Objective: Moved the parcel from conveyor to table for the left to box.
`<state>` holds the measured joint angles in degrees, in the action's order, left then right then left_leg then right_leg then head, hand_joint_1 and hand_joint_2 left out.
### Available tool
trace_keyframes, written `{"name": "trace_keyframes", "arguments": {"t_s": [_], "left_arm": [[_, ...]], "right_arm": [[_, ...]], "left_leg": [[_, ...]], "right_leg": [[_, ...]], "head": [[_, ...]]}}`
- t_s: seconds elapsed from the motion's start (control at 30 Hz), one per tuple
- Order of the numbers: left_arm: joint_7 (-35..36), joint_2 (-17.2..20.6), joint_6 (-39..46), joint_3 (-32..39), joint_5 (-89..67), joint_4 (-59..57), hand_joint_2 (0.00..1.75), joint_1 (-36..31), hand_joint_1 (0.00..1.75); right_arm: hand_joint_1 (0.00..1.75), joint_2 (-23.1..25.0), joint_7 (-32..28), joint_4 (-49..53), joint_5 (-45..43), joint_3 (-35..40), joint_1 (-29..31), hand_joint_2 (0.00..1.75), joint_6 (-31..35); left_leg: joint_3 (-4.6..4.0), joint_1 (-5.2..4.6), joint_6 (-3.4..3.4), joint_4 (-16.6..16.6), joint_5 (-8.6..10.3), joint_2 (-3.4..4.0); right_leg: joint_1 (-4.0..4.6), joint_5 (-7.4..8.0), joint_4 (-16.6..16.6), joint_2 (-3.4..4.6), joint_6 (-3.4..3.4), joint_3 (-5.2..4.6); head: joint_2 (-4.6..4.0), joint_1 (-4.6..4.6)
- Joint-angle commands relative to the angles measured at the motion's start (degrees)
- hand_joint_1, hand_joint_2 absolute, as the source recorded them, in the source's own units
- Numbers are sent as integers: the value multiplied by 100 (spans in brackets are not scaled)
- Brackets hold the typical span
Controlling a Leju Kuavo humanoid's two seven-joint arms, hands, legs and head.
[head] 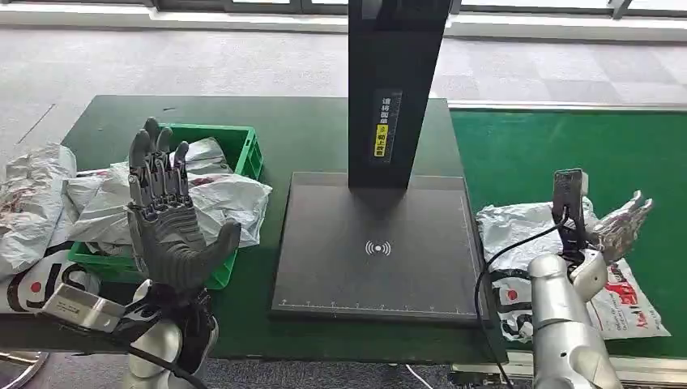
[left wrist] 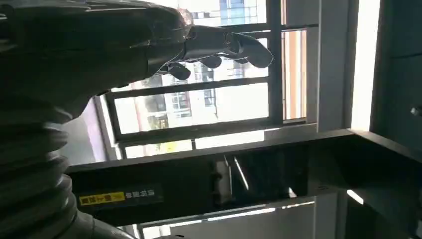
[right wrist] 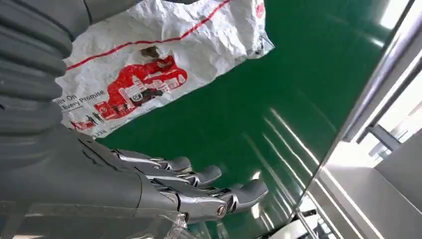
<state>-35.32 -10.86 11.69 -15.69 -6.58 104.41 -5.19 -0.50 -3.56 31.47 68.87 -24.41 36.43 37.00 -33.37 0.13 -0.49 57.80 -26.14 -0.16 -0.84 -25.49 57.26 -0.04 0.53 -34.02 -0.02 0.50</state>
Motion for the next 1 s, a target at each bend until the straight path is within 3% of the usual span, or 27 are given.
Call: {"name": "trace_keyframes", "arguments": {"t_s": [0.03,0.07,0.2,0.37,0.63,0.87,1.0], "left_arm": [[111,219,-6,-118,-6,-468,175,-188,0],[477,203,66,-79,-104,-543,175,-146,0],[355,196,236,9,-11,-585,175,5,0],[344,177,268,22,8,-559,175,1,0],[-290,111,758,142,678,-167,175,131,0],[-455,174,819,171,1004,-130,175,174,0],[-455,174,819,171,1004,-130,175,174,0]], "right_arm": [[0,-199,89,-952,54,-41,360,175,-79],[0,-252,441,-1034,180,10,354,175,-460],[0,-302,926,-1140,342,31,290,175,-803],[0,-295,977,-1142,372,49,296,175,-834],[0,-205,1311,-1212,533,101,340,175,-1392],[0,-266,1769,-1385,708,160,347,175,-2078],[0,-266,1769,-1385,708,160,347,175,-2078]], "left_leg": [[5,-2,-1,-4,1,1],[11,0,-1,-9,2,4],[13,0,-1,-8,1,2],[17,4,-2,-18,3,8],[10,2,-3,-9,-2,18],[14,2,-2,-15,0,18],[10,2,-2,-11,0,14]], "right_leg": [[-1,0,-2,0,-2,4],[1,2,-8,2,-4,9],[1,1,-8,0,-2,12],[5,6,-21,5,-6,18],[3,3,-7,17,-5,6],[3,6,-14,16,-5,12],[3,5,-10,12,-5,9]], "head": [[0,0],[0,0],[0,0],[0,0],[0,0],[0,0],[0,0]]}}
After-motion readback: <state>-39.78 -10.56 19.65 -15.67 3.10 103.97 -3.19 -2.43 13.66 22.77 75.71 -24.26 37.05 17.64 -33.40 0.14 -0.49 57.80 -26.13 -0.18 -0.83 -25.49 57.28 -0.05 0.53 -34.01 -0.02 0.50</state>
